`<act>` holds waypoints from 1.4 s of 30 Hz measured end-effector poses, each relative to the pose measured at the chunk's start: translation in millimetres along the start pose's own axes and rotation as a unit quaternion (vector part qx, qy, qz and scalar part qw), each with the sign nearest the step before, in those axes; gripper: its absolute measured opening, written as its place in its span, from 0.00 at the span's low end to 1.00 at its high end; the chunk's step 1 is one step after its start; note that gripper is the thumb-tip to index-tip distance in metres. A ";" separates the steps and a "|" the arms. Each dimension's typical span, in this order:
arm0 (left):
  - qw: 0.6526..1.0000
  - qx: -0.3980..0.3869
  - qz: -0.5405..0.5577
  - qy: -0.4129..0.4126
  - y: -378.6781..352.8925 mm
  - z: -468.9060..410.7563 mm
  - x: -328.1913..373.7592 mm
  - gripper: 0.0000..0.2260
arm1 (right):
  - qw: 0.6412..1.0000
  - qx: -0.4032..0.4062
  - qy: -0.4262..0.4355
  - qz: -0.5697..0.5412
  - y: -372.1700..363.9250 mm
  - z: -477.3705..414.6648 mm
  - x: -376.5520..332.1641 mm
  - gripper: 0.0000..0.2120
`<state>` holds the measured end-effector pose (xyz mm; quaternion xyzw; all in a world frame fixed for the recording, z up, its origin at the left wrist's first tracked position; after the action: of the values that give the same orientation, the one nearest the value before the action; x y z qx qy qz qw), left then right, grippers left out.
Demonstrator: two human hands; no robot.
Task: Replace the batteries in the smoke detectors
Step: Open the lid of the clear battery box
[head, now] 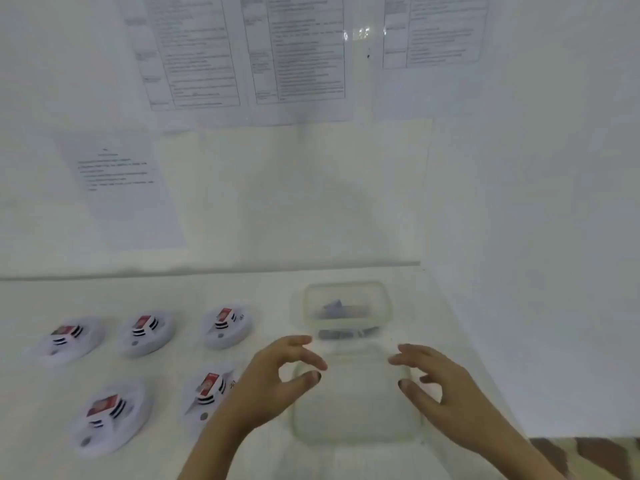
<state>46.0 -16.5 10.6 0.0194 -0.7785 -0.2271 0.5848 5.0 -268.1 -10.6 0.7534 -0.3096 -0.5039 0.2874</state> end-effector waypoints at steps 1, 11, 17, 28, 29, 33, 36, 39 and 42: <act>1.000 -0.015 0.011 0.024 -1.7 2.4 -5.5 0.12 | 1.000 -0.010 -0.014 -0.010 -1.4 2.7 0.9 0.16; 0.977 -0.027 0.141 0.158 -6.8 15.6 -25.9 0.09 | 0.976 -0.102 -0.134 -0.138 -9.1 11.6 8.6 0.16; 0.962 -0.017 0.205 0.181 -5.2 13.4 -27.1 0.12 | 0.957 -0.101 -0.169 -0.214 -6.9 10.7 8.6 0.16; 0.924 0.009 0.311 0.224 -17.4 9.5 -37.7 0.15 | 0.868 -0.153 -0.241 -0.407 -12.9 7.0 11.8 0.21; 0.917 0.009 0.326 0.230 -18.5 8.9 -39.3 0.15 | 0.860 -0.156 -0.245 -0.420 -14.1 6.1 12.3 0.20; 0.906 0.009 0.354 0.232 -20.9 8.9 -39.2 0.14 | 0.845 -0.168 -0.242 -0.447 -19.3 4.6 14.3 0.18; 0.922 0.014 0.318 0.222 -20.0 11.2 -38.2 0.13 | 0.850 -0.153 -0.232 -0.448 -17.9 3.5 14.9 0.13; 0.926 0.009 0.308 0.219 -21.0 13.4 -37.7 0.14 | 0.861 -0.165 -0.220 -0.428 -16.4 2.4 15.2 0.14; 0.943 0.001 0.276 0.187 -21.5 12.6 -35.1 0.21 | 0.877 -0.187 -0.216 -0.385 -16.6 2.3 18.4 0.19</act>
<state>40.4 -21.2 -31.8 -0.1541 -0.6302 -0.0484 0.7594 11.3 -271.7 -34.4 0.6175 0.0505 -0.7738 0.1321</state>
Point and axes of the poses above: each hand's wrist, its own z-axis away from the middle knuckle, its own y-axis out of the back of the hand, x = y × z, the point moved 5 cm from there along -z, towards the middle knuckle, and after that the axes turned 12 degrees about z, right-handed, at the moved point
